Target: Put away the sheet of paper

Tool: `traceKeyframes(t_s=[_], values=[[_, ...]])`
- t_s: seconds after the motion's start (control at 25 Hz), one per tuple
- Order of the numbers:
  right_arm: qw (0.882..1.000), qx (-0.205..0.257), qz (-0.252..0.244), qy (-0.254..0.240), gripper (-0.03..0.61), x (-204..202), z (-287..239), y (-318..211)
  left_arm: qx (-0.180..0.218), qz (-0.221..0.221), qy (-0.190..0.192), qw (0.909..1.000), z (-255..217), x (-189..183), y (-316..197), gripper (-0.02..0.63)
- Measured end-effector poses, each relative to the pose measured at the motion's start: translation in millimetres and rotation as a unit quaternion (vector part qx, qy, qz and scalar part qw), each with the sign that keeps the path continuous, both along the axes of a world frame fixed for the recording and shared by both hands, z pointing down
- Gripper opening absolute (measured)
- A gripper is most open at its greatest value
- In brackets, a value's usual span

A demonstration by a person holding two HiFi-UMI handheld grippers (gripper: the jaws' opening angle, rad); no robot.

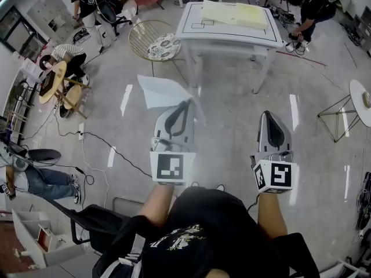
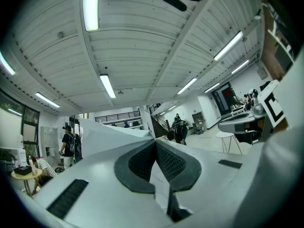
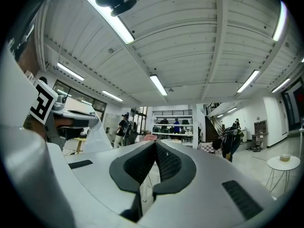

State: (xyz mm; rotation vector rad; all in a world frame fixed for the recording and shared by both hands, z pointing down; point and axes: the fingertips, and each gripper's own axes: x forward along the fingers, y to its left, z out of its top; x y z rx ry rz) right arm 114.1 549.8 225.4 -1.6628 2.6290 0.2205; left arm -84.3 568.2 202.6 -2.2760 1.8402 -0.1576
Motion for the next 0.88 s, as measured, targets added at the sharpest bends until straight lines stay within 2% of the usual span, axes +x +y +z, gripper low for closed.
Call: traceKeyframes(t_s=[0.2,0.64,0.88], values=[[1.0,-0.003,0.004,-0.002,-0.002,17,9,6,-0.001,-0.011,0.012,0.9999,6,2,6,0.0],[1.0,0.006,0.009,-0.001,-0.001,38,6,21,0.01,0.009,0.003,0.9999,4,30,13,0.0],[1.0,0.008,0.002,-0.014,-0.002,42,2,22,0.011,-0.004,-0.004,0.9999,-1,31,23,0.0]])
